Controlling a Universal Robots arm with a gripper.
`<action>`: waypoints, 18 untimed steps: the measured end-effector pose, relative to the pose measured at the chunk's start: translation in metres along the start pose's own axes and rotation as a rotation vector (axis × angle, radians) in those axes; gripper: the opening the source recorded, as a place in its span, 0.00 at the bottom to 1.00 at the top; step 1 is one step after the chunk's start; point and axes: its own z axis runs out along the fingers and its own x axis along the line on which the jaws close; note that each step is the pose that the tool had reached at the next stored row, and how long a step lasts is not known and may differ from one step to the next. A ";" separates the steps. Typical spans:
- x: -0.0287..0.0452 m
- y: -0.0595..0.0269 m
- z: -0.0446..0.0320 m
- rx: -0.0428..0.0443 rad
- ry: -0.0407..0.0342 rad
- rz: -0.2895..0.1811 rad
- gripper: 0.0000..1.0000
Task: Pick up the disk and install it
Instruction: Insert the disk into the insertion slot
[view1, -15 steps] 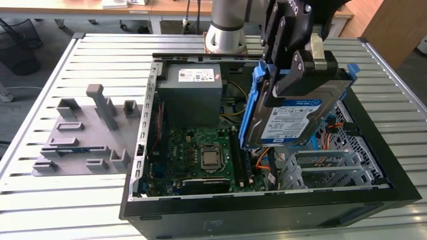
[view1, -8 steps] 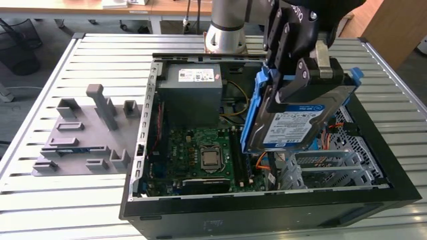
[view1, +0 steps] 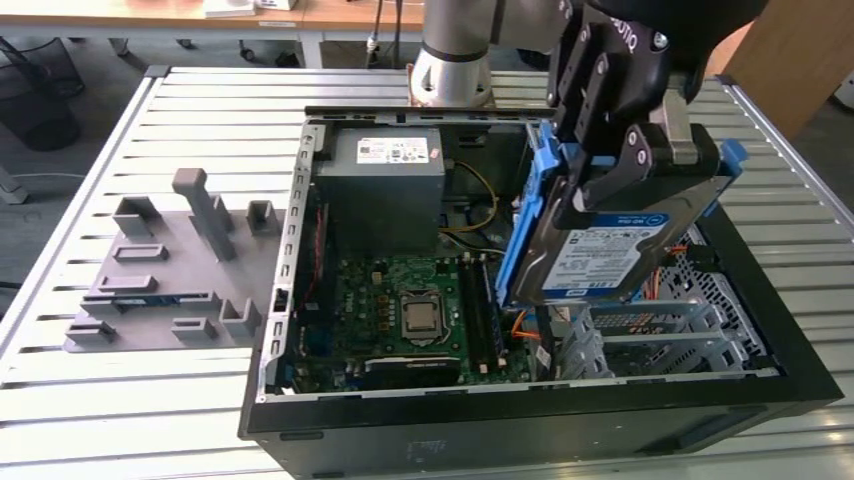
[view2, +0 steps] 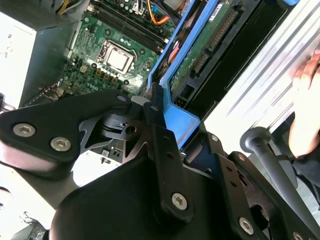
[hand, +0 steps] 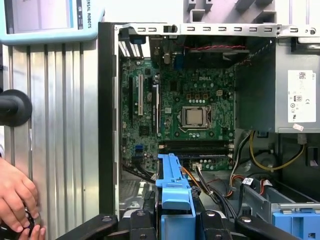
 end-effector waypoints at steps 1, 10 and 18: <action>0.0007 -0.0008 0.0002 0.0000 0.0000 0.000 0.36; 0.0088 -0.0080 0.0024 0.0000 0.0000 0.000 0.36; 0.0091 -0.0265 0.0048 0.0000 0.0005 0.000 0.36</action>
